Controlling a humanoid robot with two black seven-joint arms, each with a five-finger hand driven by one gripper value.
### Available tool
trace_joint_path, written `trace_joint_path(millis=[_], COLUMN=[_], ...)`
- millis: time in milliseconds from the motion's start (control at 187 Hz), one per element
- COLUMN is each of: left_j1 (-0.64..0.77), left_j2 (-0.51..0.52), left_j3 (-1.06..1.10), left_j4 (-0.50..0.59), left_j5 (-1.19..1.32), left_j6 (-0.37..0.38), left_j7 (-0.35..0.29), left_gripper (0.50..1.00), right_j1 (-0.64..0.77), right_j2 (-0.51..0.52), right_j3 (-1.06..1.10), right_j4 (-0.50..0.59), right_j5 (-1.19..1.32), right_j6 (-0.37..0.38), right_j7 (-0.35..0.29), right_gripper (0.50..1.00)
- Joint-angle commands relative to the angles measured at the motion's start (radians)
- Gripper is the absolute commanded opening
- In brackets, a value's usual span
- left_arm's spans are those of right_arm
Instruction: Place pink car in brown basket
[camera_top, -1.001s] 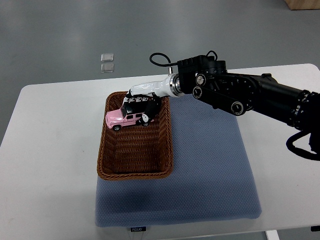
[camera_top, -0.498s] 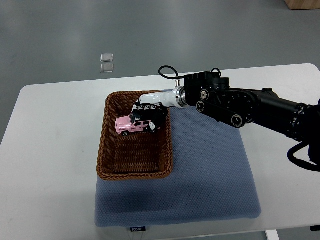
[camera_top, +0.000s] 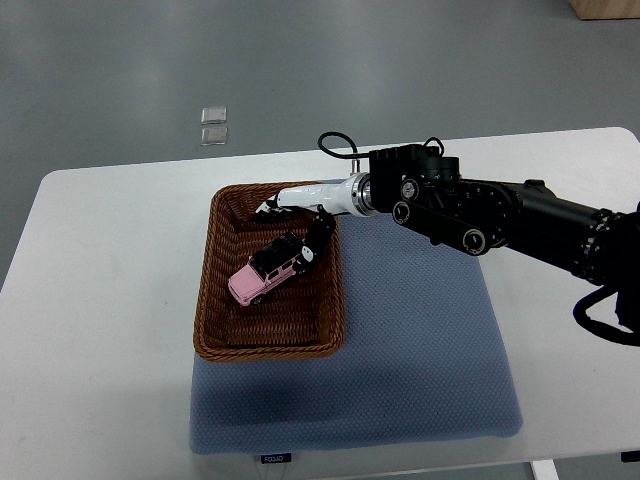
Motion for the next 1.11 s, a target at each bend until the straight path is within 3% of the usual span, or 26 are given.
trace_joint_path(millis=[0,171,273,455,675,889,1108], left_j1=[0.0,0.0,0.0,0.0,0.0,0.0,-0.002], left_j2=[0.0,0.0,0.0,0.0,0.0,0.0,0.0], left_j3=[-0.002,-0.002,-0.002,0.002,0.003,0.005,0.009], left_j4=[0.001,0.0,0.0,-0.003,-0.003,-0.008,-0.008], left_j5=[0.001,-0.001,-0.001,0.001,0.001,0.002,0.001], left_j6=[0.002,0.002,0.002,0.002,0.002,0.002,0.0], left_j7=[0.0,0.0,0.0,0.0,0.0,0.0,0.0], left_gripper=[1.0,1.0,1.0,1.0,1.0,1.0,1.0], right_j1=[0.004,-0.044,-0.167,-0.391,-0.529,-0.558,-0.546], right_j2=[0.0,-0.084,-0.143,-0.138,-0.134,-0.095,-0.095], right_j3=[0.096,0.394,0.635,0.955,0.989,0.991,0.986], right_j4=[0.0,0.0,0.006,0.003,-0.015,-0.083,-0.084], right_j5=[0.016,0.14,0.342,0.769,1.094,1.105,1.103], right_j6=[0.003,0.005,0.005,0.003,0.01,0.045,0.046], right_j7=[0.0,0.003,0.009,0.057,0.061,0.119,0.121], right_gripper=[0.901,0.901,0.901,0.901,0.903,0.903,0.903])
